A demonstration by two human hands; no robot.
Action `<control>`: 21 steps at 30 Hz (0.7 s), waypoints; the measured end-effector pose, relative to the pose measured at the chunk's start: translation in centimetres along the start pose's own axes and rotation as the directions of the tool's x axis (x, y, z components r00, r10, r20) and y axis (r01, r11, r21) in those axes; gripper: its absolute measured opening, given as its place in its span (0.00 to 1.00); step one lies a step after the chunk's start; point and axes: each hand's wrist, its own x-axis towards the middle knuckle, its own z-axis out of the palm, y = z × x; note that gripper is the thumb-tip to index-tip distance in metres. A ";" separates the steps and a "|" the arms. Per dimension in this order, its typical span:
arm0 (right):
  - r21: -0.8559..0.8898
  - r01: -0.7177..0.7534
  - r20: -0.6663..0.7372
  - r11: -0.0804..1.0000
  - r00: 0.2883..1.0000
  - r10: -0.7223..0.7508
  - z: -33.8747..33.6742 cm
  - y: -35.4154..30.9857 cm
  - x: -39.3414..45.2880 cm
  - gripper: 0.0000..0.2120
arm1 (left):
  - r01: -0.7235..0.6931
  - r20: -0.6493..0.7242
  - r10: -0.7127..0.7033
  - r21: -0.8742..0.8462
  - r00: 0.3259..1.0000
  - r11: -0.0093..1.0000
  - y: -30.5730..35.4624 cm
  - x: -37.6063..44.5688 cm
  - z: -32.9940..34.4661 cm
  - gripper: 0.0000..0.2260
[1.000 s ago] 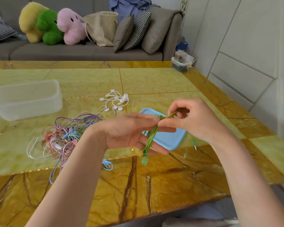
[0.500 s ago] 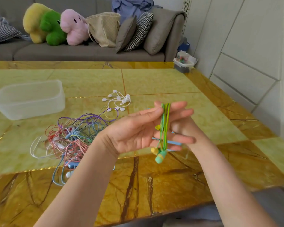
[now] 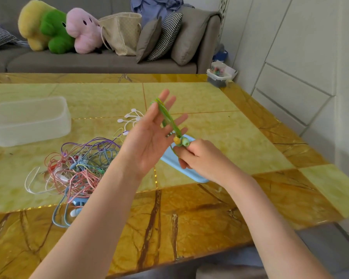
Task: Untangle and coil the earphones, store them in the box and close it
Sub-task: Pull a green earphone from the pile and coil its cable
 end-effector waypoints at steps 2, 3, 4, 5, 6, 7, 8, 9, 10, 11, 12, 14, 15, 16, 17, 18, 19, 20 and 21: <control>-0.048 0.037 -0.053 0.998 0.998 -0.039 -1.0 0.1 -0.6 0.19 | 0.045 -0.051 -0.040 0.101 0.998 0.994 -0.1 0.2 -0.8 0.14; -0.056 0.047 -0.083 0.997 0.995 -0.052 -1.5 0.1 -0.7 0.17 | 0.083 -0.056 -0.077 0.118 0.995 0.990 -0.1 0.1 -1.0 0.14; -0.073 0.053 -0.113 0.996 0.992 -0.061 -2.2 0.3 -0.8 0.15 | 0.118 -0.044 -0.113 0.128 0.993 0.985 -0.1 0.1 -1.2 0.13; -0.077 0.049 -0.117 0.996 0.991 -0.057 -2.7 0.5 -0.8 0.15 | 0.139 -0.027 -0.137 0.145 0.990 0.980 -0.1 0.0 -1.2 0.13; -0.068 0.054 -0.110 0.996 0.992 -0.061 -3.1 0.5 -0.9 0.14 | 0.147 -0.018 -0.146 0.170 0.989 0.974 -0.2 -0.1 -1.2 0.13; -0.055 0.062 -0.080 0.997 0.995 -0.066 -3.4 0.4 -1.2 0.13 | 0.142 -0.026 -0.139 0.200 0.990 0.969 -0.2 -0.1 -1.1 0.12; -0.049 0.076 -0.042 0.996 0.996 -0.078 -3.4 0.2 -1.4 0.12 | 0.126 -0.053 -0.117 0.227 0.992 0.966 -0.2 -0.1 -1.2 0.12; -0.047 0.086 -0.004 0.995 0.996 -0.087 -3.4 0.0 -1.7 0.11 | 0.108 -0.093 -0.088 0.235 0.992 0.966 -0.2 0.0 -1.4 0.12; -0.044 0.102 0.018 0.994 0.995 -0.101 -3.3 -0.1 -1.8 0.10 | 0.090 -0.138 -0.061 0.213 0.989 0.973 -0.1 0.1 -1.6 0.12; -0.044 0.111 0.026 0.993 0.994 -0.110 -3.3 -0.2 -1.9 0.10 | 0.075 -0.182 -0.047 0.149 0.982 0.986 0.1 0.3 -2.0 0.12; -0.043 0.116 0.019 0.992 0.993 -0.115 -3.4 -0.1 -1.9 0.09 | 0.060 -0.210 -0.047 0.054 0.977 0.997 0.5 0.3 -2.3 0.12; -0.048 0.110 0.009 0.993 0.994 -0.110 -3.7 0.3 -1.8 0.08 | 0.038 -0.227 -0.059 -0.092 0.972 0.995 1.0 0.4 -2.8 0.13; -0.056 0.102 0.017 0.993 0.995 -0.102 -3.7 0.3 -1.9 0.08 | 0.045 -0.228 -0.068 -0.102 0.971 0.994 1.1 0.3 -2.9 0.13; -0.063 0.098 0.029 0.993 0.995 -0.096 -3.7 0.4 -1.9 0.08 | 0.062 -0.229 -0.077 -0.073 0.970 0.995 1.2 0.3 -2.8 0.14; -0.065 0.097 0.041 0.993 0.995 -0.095 -3.8 0.4 -1.9 0.08 | 0.086 -0.227 -0.088 -0.021 0.970 0.996 1.1 0.3 -2.7 0.14; -0.061 0.107 0.045 0.992 0.994 -0.105 -3.8 0.4 -1.9 0.08 | 0.113 -0.216 -0.102 0.038 0.971 0.993 1.0 0.3 -2.6 0.14; -0.053 0.119 0.036 0.992 0.992 -0.117 -3.8 0.4 -1.9 0.07 | 0.141 -0.195 -0.122 0.091 0.973 0.986 1.0 0.2 -2.4 0.14; -0.041 0.132 0.019 0.990 0.991 -0.132 -3.9 0.5 -1.9 0.07 | 0.168 -0.168 -0.145 0.133 0.975 0.977 1.0 0.1 -2.3 0.14; -0.027 0.142 0.001 0.989 0.990 -0.142 -4.1 0.5 -1.9 0.06 | 0.190 -0.141 -0.167 0.164 0.976 0.968 1.1 0.0 -2.2 0.14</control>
